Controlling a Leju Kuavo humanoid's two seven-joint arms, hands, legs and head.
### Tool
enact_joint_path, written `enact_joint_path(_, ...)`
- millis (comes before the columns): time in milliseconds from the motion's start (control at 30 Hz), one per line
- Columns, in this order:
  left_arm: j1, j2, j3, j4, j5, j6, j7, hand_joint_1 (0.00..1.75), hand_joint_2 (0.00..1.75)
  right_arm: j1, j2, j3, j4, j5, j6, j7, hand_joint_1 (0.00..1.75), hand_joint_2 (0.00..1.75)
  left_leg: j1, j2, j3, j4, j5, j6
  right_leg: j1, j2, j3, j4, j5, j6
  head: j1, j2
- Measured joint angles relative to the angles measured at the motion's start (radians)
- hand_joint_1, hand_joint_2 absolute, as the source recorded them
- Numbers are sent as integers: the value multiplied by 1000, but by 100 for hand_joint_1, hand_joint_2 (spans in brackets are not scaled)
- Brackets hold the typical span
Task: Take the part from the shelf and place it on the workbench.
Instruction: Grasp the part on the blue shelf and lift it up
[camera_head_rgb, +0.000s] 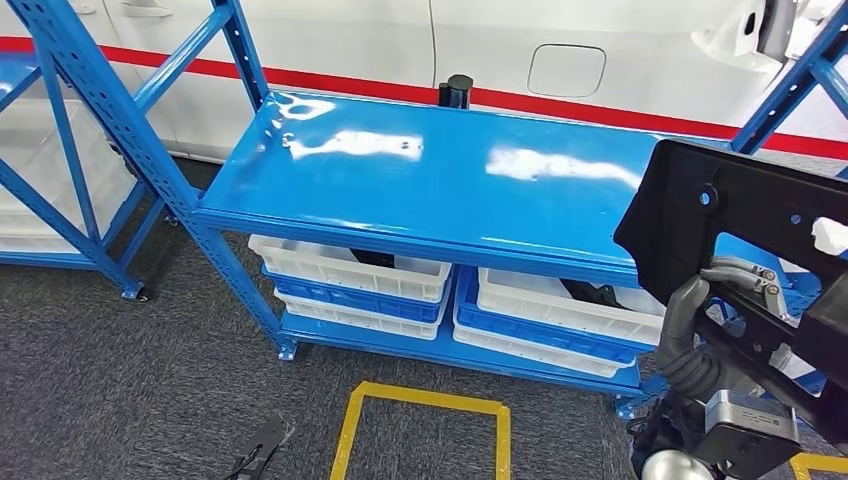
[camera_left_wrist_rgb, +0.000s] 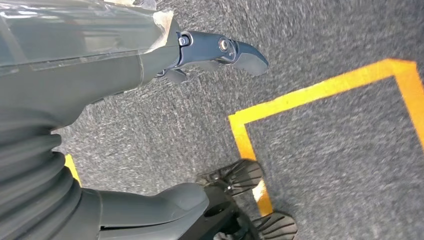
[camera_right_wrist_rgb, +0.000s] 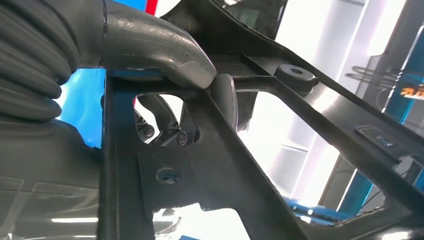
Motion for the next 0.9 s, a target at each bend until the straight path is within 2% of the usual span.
enact_joint_path(33, 0, 0, 0, 1, 0, 0, 0, 0, 175, 0, -1, 1, 2, 0, 0, 0, 175, 175, -1, 10, -2, 1, 1, 0, 0, -3, 10, -3, 3, 6, 0, 0)
enact_joint_path(67, 0, -1, 0, 2, 0, -1, 0, 0, 175, 0, -2, 1, 4, 0, 0, 0, 175, 175, -1, 20, -2, 3, 1, -1, 0, -10, 40, -48, 20, 14, 0, 0)
enact_joint_path(100, 0, -2, 0, 2, 0, -2, 0, 0, 175, 0, -2, 2, 4, 0, 0, 0, 175, 175, -1, 28, -1, 5, -1, -3, 0, -27, 85, -124, 44, 21, 1, 0)
enact_joint_path(133, -1, -2, 1, 2, 0, -2, 0, 0, 175, -1, -2, 3, 5, 0, 0, 0, 175, 175, -4, 37, -2, 8, -3, -7, 3, -48, 128, -198, 63, 23, 1, 0)
enact_joint_path(167, -1, -2, 2, 3, 0, -2, 0, 0, 175, -2, -2, 3, 5, 0, 0, 0, 175, 175, -8, 44, -3, 11, -5, -11, 5, -62, 157, -253, 77, 19, 1, 0)
enact_joint_path(200, -1, -2, 3, 3, 0, -2, 0, 0, 175, -2, -3, 4, 5, 0, 0, 0, 175, 175, -11, 51, -4, 14, -7, -15, 8, -72, 172, -283, 83, 12, 0, 0)
enact_joint_path(267, -1, -1, 5, 4, 0, -4, -1, 0, 175, 0, -3, 5, 6, 0, 0, -1, 175, 175, -15, 64, -5, 16, -8, -22, 9, -58, 171, -289, 86, -3, -1, 0)
enact_joint_path(300, -2, -1, 6, 4, 0, -5, -1, 0, 175, 0, -4, 5, 6, 0, 0, -2, 175, 175, -12, 62, -6, 18, -12, -26, 5, -51, 170, -289, 88, -9, -1, 0)
enact_joint_path(367, -3, -1, 7, 4, 0, -7, -2, 0, 175, -1, -4, 6, 7, 2, 0, -7, 175, 175, -6, 24, -25, 61, -44, -38, -4, -39, 168, -291, 92, -24, -3, 0)
enact_joint_path(433, -1, -2, 7, 7, 0, -8, -3, 0, 175, -2, -4, 7, 7, 8, 0, -12, 175, 175, -2, -21, -83, 179, -109, -46, -6, -30, 165, -292, 94, -36, -6, 0)
enact_joint_path(467, 1, -2, 7, 9, 0, -8, -3, 0, 175, -1, -4, 8, 8, 11, 0, -13, 175, 175, -1, -30, -118, 248, -139, -48, -6, -26, 163, -291, 95, -40, -7, 0)
enact_joint_path(500, 3, -1, 8, 12, 0, -8, -2, 0, 175, -1, -4, 9, 8, 14, 0, -14, 175, 175, 0, -32, -144, 295, -151, -50, -5, -22, 162, -291, 97, -41, -7, 0)
enact_joint_path(533, 4, -1, 8, 14, 0, -8, -2, 0, 175, 0, -4, 9, 10, 16, 0, -14, 175, 175, 1, -33, -154, 309, -144, -50, -5, -18, 161, -289, 98, -41, -8, 0)
enact_joint_path(567, 4, -1, 9, 15, 0, -8, -2, 0, 175, 0, -4, 10, 10, 17, 0, -14, 175, 175, 2, -33, -143, 282, -118, -50, -5, -14, 161, -288, 98, -41, -8, 0)
enact_joint_path(633, 3, 0, 12, 16, 0, -8, -2, 0, 175, -1, -4, 10, 11, 18, 0, -14, 175, 175, 7, -37, -80, 153, -46, -48, -4, -8, 159, -282, 98, -40, -8, 0)
enact_joint_path(700, 1, 1, 17, 16, 0, -9, -3, 0, 175, -2, -4, 10, 11, 21, 0, -12, 175, 175, 6, -42, -38, 59, -8, -43, 1, -3, 153, -276, 101, -32, -8, 0)
enact_joint_path(767, 1, 3, 20, 17, -2, -11, -5, 0, 175, -3, -4, 12, 12, 25, 0, -7, 175, 175, 0, -43, -38, 45, 2, -34, 3, -1, 145, -275, 109, -17, -8, 0)
enact_joint_path(833, 0, 3, 22, 17, -3, -11, -10, 0, 175, -4, -4, 14, 14, 28, 0, -3, 175, 175, 0, -38, -44, 37, 16, -18, 1, 0, 136, -270, 105, -6, -7, 0)
enact_joint_path(867, -1, 3, 23, 17, -4, -11, -13, 0, 175, -6, -5, 14, 15, 29, 0, -2, 175, 175, 1, -35, -49, 32, 25, -8, 2, 0, 125, -250, 87, -5, -5, 0)
enact_joint_path(900, -1, 4, 23, 18, -4, -10, -15, 0, 175, -7, -5, 15, 16, 29, 0, -1, 175, 175, 2, -32, -56, 28, 33, -1, 2, -1, 107, -208, 56, -8, -2, 0)
